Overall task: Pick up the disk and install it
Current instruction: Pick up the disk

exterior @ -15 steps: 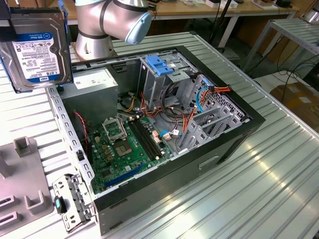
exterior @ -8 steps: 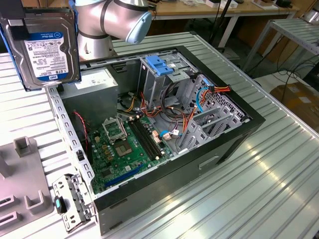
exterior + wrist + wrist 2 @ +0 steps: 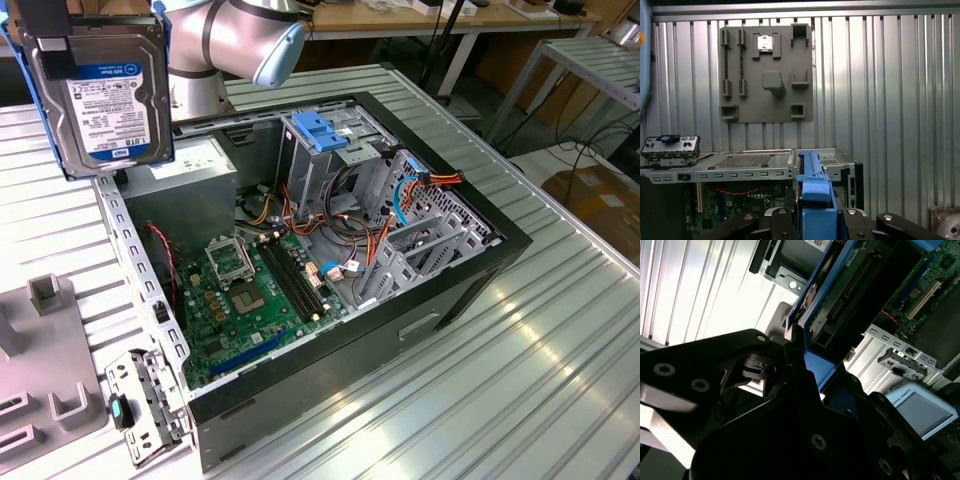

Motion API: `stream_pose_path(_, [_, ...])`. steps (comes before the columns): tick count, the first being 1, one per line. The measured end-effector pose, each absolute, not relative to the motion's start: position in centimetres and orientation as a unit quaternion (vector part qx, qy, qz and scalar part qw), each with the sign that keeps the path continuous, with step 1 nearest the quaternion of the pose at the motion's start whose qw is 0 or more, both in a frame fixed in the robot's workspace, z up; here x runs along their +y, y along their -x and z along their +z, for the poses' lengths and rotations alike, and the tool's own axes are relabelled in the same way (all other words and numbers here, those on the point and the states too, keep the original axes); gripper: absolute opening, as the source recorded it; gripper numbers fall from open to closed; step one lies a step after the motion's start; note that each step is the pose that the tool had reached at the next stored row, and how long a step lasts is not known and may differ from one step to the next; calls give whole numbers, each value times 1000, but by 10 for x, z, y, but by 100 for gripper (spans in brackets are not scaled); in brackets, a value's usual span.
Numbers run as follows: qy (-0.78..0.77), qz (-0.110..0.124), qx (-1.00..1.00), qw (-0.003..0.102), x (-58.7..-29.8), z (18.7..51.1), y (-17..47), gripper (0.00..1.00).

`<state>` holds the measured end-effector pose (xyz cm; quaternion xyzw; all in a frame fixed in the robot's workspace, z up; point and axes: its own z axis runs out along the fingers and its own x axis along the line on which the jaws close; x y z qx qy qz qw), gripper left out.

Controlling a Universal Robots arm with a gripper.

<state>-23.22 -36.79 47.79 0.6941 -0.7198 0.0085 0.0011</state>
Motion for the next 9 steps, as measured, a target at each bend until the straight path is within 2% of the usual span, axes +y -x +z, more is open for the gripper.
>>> stream_pose_path(9, [-694,8,-720,1,-368,478,222,37])
